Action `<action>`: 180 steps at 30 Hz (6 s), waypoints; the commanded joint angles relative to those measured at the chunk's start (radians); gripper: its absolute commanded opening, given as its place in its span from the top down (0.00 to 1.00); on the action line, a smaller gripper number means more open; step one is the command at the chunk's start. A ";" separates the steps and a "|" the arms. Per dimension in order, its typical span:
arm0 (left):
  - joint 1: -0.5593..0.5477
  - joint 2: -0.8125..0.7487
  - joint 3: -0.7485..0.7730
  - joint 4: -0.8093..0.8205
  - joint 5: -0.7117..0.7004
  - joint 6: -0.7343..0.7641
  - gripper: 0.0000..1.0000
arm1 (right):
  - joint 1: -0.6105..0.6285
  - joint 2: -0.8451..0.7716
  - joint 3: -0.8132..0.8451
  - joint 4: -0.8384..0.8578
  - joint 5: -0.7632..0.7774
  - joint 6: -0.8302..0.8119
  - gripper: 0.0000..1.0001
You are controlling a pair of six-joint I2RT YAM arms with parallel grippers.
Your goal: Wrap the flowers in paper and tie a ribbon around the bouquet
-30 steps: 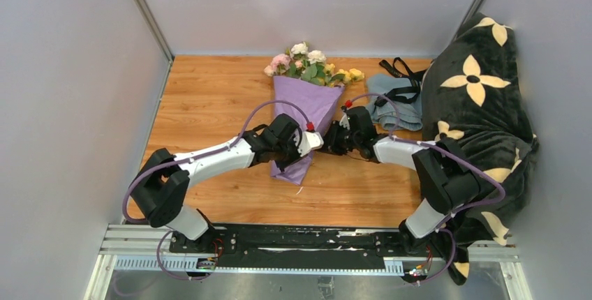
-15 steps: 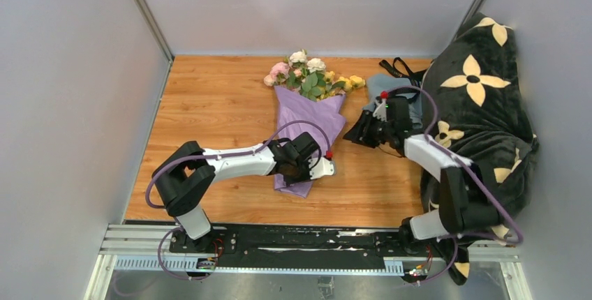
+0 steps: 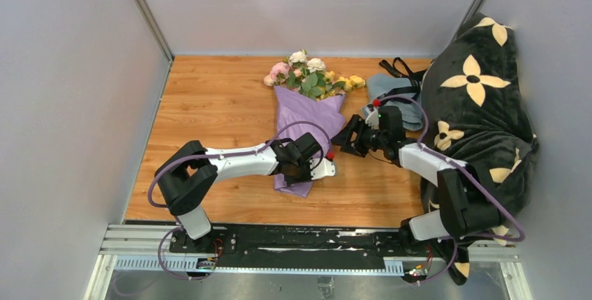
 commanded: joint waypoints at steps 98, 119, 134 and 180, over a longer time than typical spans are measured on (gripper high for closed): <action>0.402 0.375 0.536 -0.170 0.407 -0.215 0.85 | 0.139 0.515 0.399 -0.300 0.250 -0.571 0.90; 0.762 0.594 0.836 -0.042 0.280 -0.421 0.71 | 0.137 0.529 0.408 -0.364 0.296 -0.603 0.90; 0.200 -0.003 0.139 0.039 0.096 -0.043 0.67 | 0.137 0.491 0.458 -0.380 0.257 -0.609 0.89; -0.090 0.223 0.084 0.028 -0.050 0.050 0.65 | -0.126 0.534 1.029 -0.783 0.771 -0.683 1.00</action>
